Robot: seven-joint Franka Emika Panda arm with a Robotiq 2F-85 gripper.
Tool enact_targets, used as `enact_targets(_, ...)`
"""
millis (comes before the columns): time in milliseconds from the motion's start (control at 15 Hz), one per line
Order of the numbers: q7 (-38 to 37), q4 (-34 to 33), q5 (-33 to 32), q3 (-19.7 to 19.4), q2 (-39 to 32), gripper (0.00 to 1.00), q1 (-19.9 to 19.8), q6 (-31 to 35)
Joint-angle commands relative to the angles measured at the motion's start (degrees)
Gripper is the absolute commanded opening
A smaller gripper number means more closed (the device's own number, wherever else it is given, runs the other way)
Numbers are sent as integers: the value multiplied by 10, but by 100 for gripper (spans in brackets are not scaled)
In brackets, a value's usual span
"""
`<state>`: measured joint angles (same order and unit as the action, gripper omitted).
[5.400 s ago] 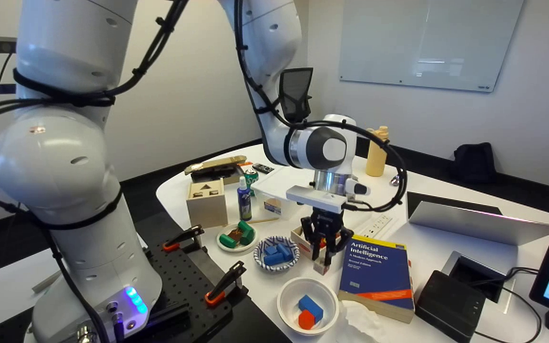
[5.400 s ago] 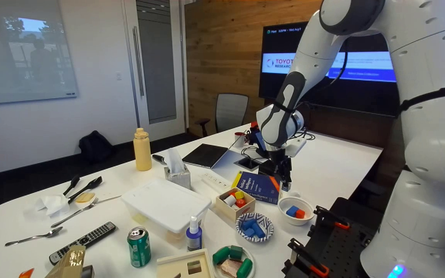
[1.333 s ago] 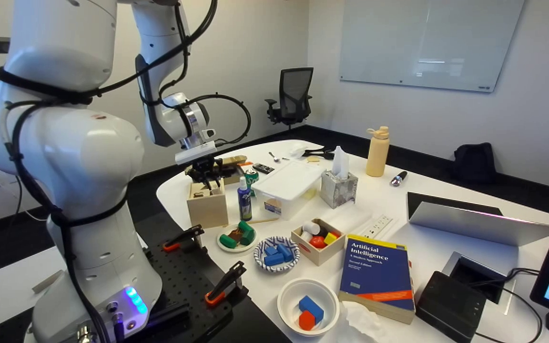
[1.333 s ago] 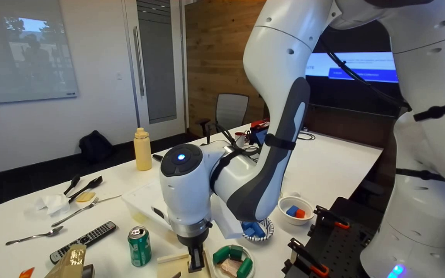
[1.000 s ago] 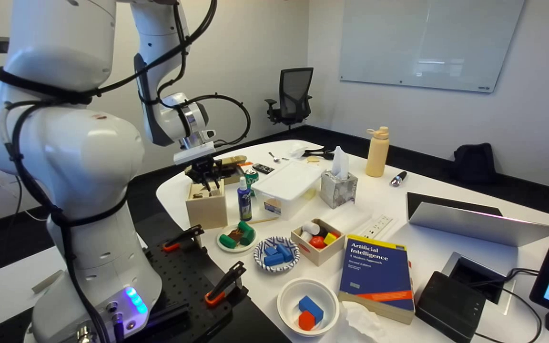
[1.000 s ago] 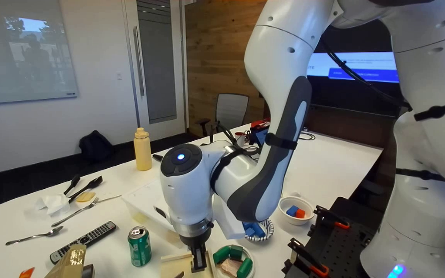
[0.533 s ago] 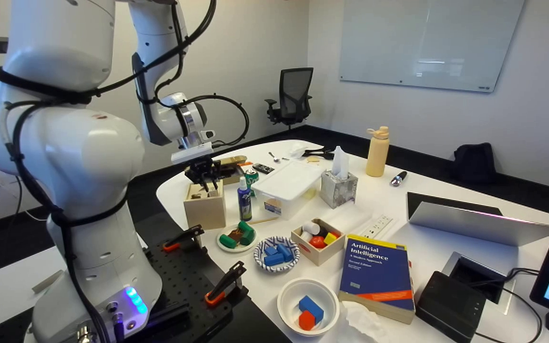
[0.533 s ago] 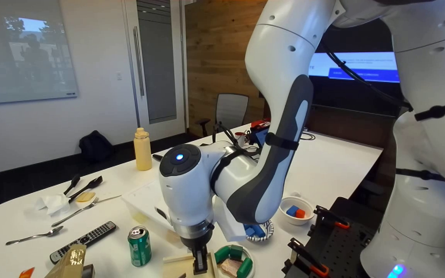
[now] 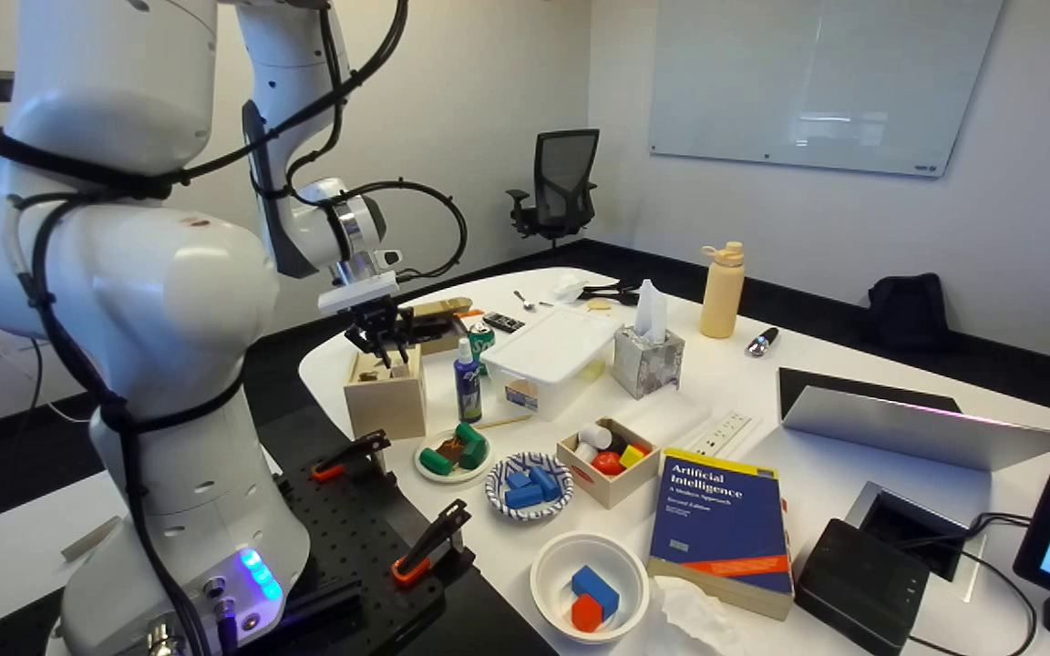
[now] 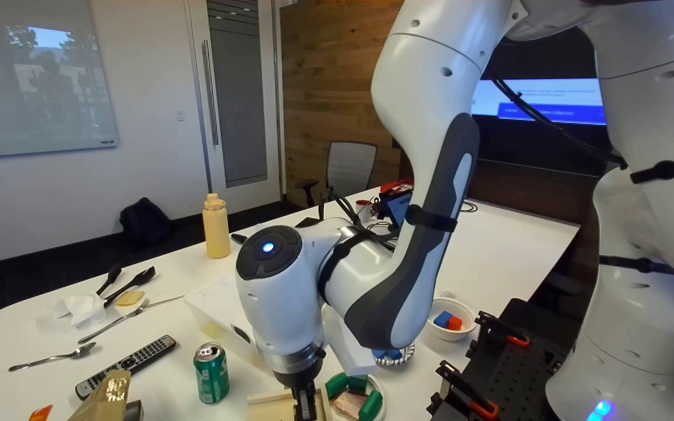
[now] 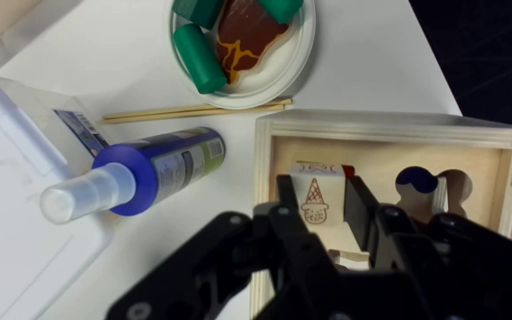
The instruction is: Put three blocks inside the cube-shaped object
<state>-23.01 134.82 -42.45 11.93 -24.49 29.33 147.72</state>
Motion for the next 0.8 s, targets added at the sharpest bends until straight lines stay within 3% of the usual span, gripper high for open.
enact_targets(0,-29,1,3,1,-10,8,25,-14)
enact_targets(267,-39,2,9,-1,-25,8,37,-13)
enact_targets(333,-39,2,10,-3,-27,20,39,-11)
enact_targets(400,-41,3,9,-6,-23,57,38,-10)
enact_targets(533,-46,13,9,-11,-9,54,31,-4)
enact_targets(733,-30,51,27,-23,42,74,-3,-1)
